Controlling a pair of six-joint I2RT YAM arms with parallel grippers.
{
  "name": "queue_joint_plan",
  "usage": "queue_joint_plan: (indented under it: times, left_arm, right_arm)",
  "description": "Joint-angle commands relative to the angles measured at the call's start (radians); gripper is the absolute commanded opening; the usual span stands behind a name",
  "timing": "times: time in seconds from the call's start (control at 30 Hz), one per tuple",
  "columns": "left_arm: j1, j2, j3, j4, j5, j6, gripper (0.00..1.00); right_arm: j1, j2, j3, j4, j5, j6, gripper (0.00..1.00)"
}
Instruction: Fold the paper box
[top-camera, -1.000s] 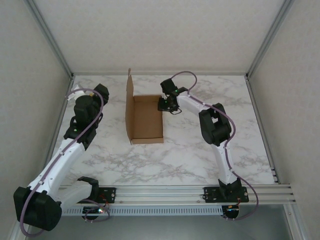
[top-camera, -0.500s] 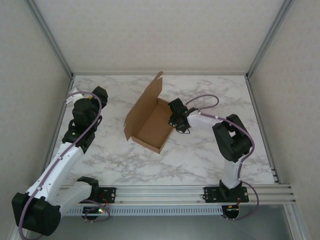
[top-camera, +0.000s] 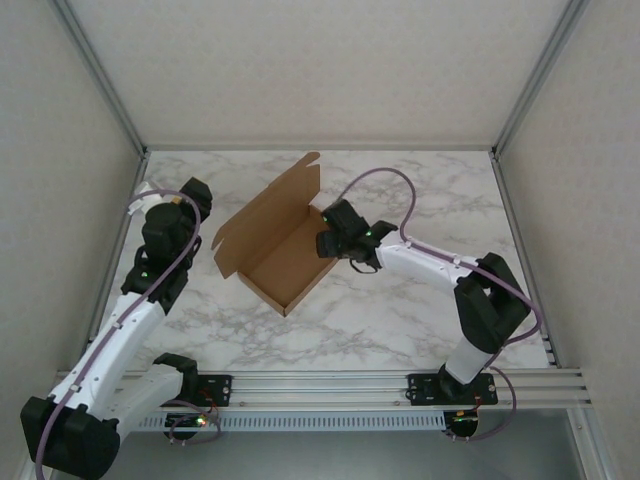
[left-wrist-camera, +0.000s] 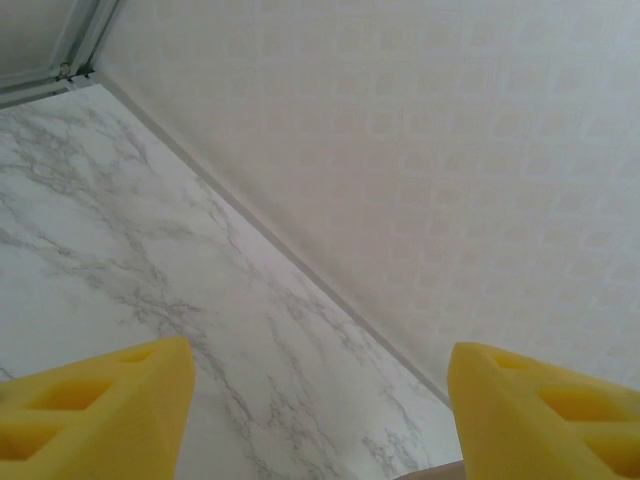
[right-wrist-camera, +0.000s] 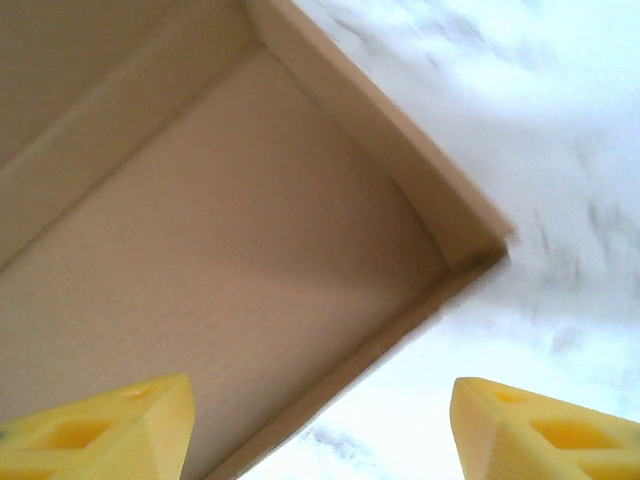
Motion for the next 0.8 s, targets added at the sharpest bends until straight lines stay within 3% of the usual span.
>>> queue_joint_plan:
  times: [0.0, 0.2, 0.57, 0.77]
  left_arm:
    - [-0.005, -0.009, -0.013, 0.018, -0.023, 0.022, 0.68]
    - [-0.016, -0.014, -0.011, 0.022, -0.031, 0.046, 0.68]
    - [-0.027, -0.008, -0.007, 0.022, -0.041, 0.059, 0.70]
    - [-0.027, -0.001, -0.007, 0.021, -0.047, 0.051, 0.71]
  right_arm:
    - [-0.030, 0.086, 0.139, -0.060, -0.079, -0.463, 0.68]
    - [-0.180, 0.254, 0.307, -0.118, -0.268, -0.540, 0.59]
    - [-0.226, 0.469, 0.489, -0.151, -0.325, -0.556, 0.54]
    - [-0.225, 0.493, 0.463, -0.107, -0.274, -0.546, 0.31]
